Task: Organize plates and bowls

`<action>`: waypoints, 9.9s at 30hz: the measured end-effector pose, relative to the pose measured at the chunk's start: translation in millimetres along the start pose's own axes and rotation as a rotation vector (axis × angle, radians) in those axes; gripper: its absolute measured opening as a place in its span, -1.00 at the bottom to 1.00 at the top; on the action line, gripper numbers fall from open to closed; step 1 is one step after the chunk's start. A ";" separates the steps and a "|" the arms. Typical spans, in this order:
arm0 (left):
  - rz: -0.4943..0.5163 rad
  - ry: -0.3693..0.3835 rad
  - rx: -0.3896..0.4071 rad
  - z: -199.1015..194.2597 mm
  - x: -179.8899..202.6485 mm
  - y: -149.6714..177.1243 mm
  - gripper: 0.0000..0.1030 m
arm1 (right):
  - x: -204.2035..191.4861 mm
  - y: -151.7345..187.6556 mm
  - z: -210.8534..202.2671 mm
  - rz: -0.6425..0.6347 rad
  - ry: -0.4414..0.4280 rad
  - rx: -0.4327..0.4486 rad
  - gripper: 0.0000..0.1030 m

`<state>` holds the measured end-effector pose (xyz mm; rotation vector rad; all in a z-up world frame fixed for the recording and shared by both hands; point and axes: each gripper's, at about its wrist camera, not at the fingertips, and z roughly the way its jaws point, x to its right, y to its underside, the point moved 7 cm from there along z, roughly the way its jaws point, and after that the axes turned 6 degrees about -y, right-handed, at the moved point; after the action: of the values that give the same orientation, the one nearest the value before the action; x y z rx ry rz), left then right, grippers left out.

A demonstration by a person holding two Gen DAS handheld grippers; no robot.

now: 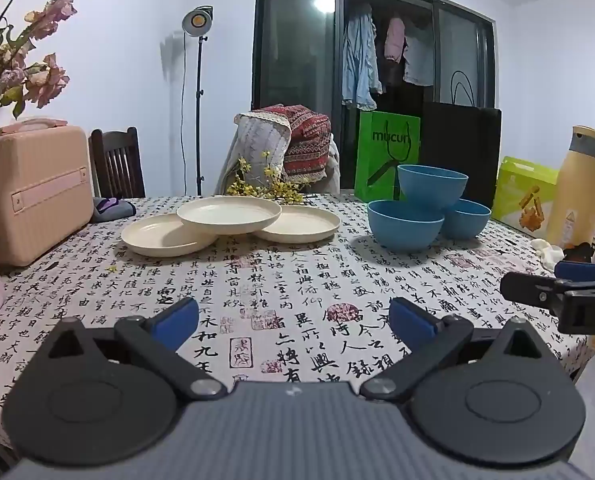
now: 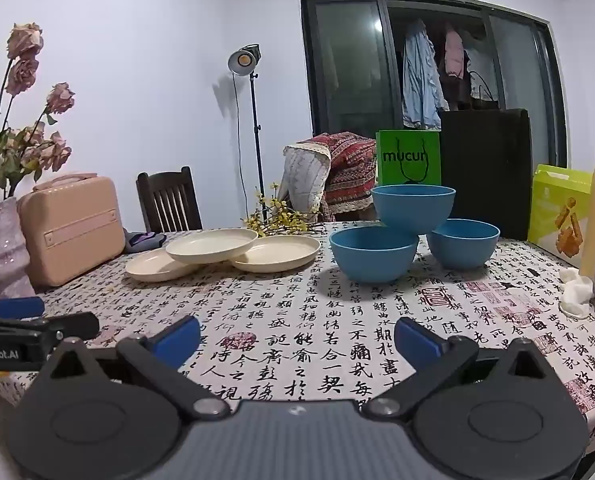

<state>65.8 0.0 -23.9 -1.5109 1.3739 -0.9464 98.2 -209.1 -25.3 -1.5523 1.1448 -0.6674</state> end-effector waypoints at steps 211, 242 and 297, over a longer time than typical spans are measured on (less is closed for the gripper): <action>-0.283 -0.237 -0.096 297.8 -135.5 -178.5 1.00 | -2.4 -185.1 361.3 0.210 -0.047 -0.012 1.00; -0.322 -0.268 -0.181 363.2 -158.7 -135.7 1.00 | 7.8 -149.9 432.1 0.224 -0.042 -0.054 1.00; -0.417 -0.265 -0.355 399.9 -176.1 -96.2 0.23 | 1.7 -91.3 480.1 0.253 -0.146 -0.256 -0.06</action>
<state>453.7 218.8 -67.1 -2.1665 1.0922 -0.7301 542.4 -13.4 -82.1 -1.6024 1.3261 -0.2413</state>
